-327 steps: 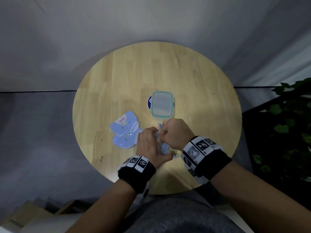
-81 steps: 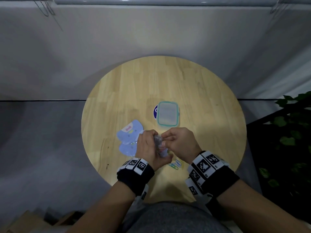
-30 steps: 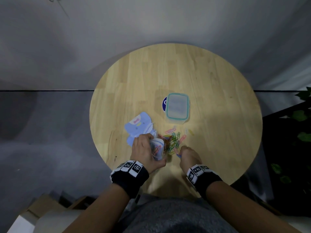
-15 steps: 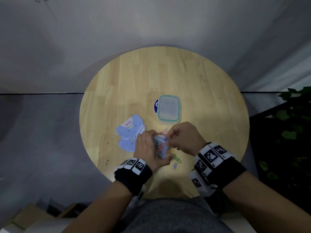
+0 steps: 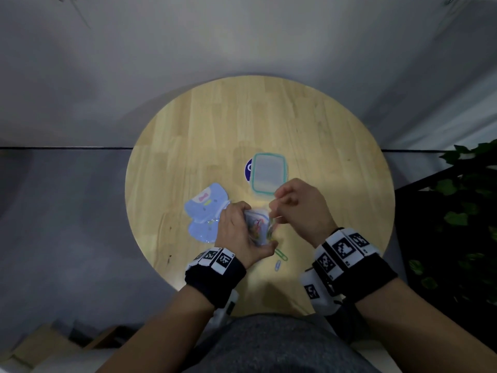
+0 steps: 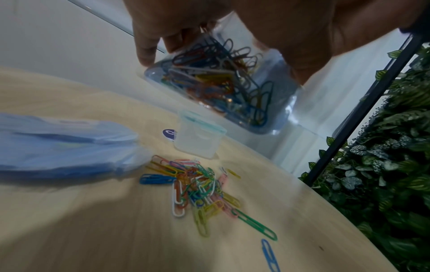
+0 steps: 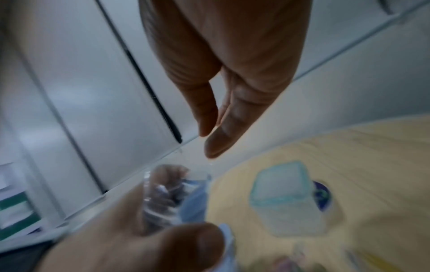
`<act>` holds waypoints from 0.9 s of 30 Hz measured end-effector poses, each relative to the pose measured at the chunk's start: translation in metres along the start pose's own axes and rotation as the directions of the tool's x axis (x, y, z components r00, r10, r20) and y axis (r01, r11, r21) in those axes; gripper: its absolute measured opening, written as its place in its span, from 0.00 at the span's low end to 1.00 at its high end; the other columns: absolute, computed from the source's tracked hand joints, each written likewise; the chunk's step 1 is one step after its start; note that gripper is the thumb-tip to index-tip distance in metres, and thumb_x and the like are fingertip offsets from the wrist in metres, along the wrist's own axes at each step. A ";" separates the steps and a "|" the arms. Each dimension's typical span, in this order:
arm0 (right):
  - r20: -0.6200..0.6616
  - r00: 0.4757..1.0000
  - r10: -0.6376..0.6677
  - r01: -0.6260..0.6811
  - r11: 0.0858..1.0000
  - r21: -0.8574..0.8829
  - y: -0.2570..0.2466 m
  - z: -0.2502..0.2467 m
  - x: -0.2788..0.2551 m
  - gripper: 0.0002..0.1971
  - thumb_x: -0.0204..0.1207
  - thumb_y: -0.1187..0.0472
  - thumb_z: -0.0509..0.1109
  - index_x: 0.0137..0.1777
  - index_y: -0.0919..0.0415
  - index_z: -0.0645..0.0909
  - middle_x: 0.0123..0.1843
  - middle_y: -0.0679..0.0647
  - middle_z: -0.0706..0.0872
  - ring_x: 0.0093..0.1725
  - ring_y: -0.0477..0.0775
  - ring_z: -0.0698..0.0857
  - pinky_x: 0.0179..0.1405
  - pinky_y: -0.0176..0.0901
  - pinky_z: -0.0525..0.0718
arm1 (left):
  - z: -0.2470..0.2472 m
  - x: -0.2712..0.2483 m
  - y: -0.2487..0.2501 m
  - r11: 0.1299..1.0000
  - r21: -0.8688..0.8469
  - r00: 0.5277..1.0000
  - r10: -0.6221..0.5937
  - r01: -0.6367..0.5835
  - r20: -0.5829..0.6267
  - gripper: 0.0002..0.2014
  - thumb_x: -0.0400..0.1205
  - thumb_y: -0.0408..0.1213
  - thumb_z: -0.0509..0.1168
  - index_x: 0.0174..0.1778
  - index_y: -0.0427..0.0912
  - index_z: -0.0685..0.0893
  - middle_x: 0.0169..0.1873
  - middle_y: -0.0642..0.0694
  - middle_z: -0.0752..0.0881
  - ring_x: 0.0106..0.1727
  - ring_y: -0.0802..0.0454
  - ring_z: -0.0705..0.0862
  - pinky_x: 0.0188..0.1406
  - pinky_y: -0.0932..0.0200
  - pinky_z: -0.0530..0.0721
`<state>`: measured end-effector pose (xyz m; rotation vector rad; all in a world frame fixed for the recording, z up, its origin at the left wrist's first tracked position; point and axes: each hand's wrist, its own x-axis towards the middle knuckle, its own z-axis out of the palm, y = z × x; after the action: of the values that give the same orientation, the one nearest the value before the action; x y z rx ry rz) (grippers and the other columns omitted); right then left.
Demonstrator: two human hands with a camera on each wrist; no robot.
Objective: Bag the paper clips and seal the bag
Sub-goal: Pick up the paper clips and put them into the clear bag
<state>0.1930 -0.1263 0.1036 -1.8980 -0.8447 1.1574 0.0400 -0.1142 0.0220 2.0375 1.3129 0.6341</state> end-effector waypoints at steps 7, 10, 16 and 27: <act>0.201 0.944 0.260 -0.028 0.673 -0.739 0.100 0.001 0.001 0.25 0.59 0.62 0.81 0.56 0.59 0.76 0.54 0.59 0.82 0.52 0.60 0.82 0.48 0.45 0.80 | -0.016 -0.005 -0.014 0.995 0.072 0.997 -0.063 0.066 -0.032 0.47 0.52 0.65 0.67 0.58 0.34 0.71 0.47 0.43 0.74 0.50 0.44 0.76 0.47 0.58 0.73; 0.245 0.934 0.258 0.032 0.623 -0.781 0.123 0.012 -0.005 0.31 0.63 0.60 0.79 0.65 0.59 0.71 0.62 0.59 0.74 0.61 0.64 0.79 0.56 0.49 0.79 | -0.021 -0.011 -0.021 0.994 0.085 0.998 -0.060 0.062 -0.034 0.42 0.52 0.62 0.69 0.58 0.42 0.67 0.46 0.43 0.75 0.48 0.48 0.74 0.46 0.64 0.70; 0.240 0.965 0.103 0.107 0.681 -0.725 0.132 0.030 0.003 0.19 0.68 0.58 0.75 0.56 0.63 0.78 0.60 0.61 0.80 0.59 0.64 0.81 0.54 0.47 0.78 | -0.025 -0.020 -0.026 0.988 0.148 0.998 -0.056 0.055 0.007 0.41 0.51 0.56 0.73 0.57 0.46 0.65 0.48 0.41 0.77 0.49 0.47 0.72 0.47 0.60 0.71; 0.364 0.930 -0.044 0.327 0.546 -0.771 0.118 0.034 0.034 0.38 0.66 0.66 0.76 0.76 0.51 0.66 0.79 0.54 0.64 0.74 0.62 0.68 0.67 0.53 0.76 | -0.027 -0.026 -0.025 0.977 0.199 0.995 -0.089 0.080 0.038 0.43 0.52 0.57 0.74 0.59 0.38 0.69 0.51 0.42 0.77 0.52 0.49 0.70 0.51 0.57 0.73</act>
<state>0.1924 -0.1495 -0.0221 -2.2639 -2.0135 0.9924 -0.0043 -0.1236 0.0213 2.1252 1.4765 0.4296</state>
